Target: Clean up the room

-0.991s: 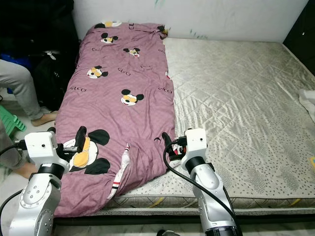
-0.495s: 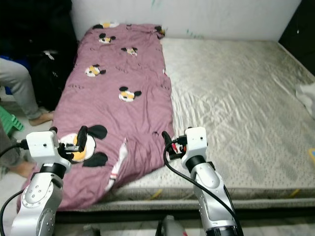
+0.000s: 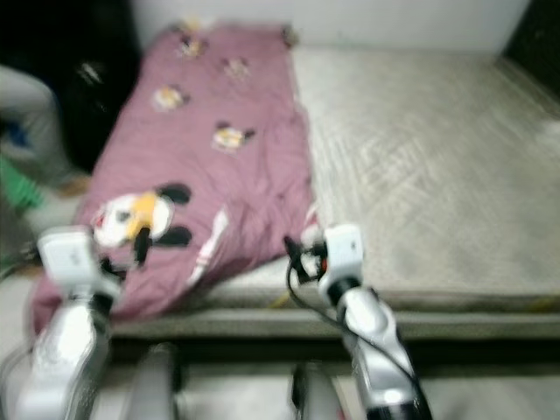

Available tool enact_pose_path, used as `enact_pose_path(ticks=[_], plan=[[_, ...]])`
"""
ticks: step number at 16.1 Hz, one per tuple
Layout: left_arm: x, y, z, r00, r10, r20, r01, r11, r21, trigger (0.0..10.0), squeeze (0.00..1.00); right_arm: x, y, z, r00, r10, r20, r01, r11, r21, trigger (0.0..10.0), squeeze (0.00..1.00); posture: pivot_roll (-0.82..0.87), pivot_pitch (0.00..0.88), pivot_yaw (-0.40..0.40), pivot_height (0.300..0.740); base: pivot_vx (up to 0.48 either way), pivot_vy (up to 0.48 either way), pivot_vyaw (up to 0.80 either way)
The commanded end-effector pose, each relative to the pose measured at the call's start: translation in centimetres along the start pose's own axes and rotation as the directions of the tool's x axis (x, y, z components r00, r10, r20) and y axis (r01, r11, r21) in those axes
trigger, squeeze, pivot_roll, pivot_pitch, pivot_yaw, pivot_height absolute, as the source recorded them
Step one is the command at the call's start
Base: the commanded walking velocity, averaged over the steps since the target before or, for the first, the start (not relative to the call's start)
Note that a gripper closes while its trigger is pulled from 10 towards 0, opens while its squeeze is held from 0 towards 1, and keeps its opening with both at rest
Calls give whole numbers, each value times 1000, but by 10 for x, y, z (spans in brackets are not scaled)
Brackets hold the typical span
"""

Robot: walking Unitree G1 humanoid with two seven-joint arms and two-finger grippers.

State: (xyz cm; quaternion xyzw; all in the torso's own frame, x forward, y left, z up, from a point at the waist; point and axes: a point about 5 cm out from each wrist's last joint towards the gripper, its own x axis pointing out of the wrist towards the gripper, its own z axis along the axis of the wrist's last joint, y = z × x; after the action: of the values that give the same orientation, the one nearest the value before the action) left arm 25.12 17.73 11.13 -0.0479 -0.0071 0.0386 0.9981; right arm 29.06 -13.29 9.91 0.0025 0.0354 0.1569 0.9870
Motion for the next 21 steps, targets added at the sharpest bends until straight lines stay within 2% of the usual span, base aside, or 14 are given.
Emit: enact_pose_path(ticks=[1,4,13,21], plan=[[4,-1,7,1000,-1,24,1,1000,17,10000,0,0,1,1,1000,2,-1,-2,1000,-3,10000,0,-16,143,-43,615,0,0,0],[5,-3,9,1000,-3,28,3,1000,12,10000,0,1,2,1,1000,11,-8,-11,1000,-5,10000,0,-18,151,-43,615,0,0,0],[9,-7,10,999,-11,31,11,1000,-2,10000,0,2,3,1,1000,24,-13,-24,1000,0,10000,0,-26,155,-40,505,0,0,0],[8,-10,14,997,-50,59,51,999,-19,10000,0,4,4,-1,999,36,-24,-36,999,11,10000,0,-21,148,-39,500,30,0,0]])
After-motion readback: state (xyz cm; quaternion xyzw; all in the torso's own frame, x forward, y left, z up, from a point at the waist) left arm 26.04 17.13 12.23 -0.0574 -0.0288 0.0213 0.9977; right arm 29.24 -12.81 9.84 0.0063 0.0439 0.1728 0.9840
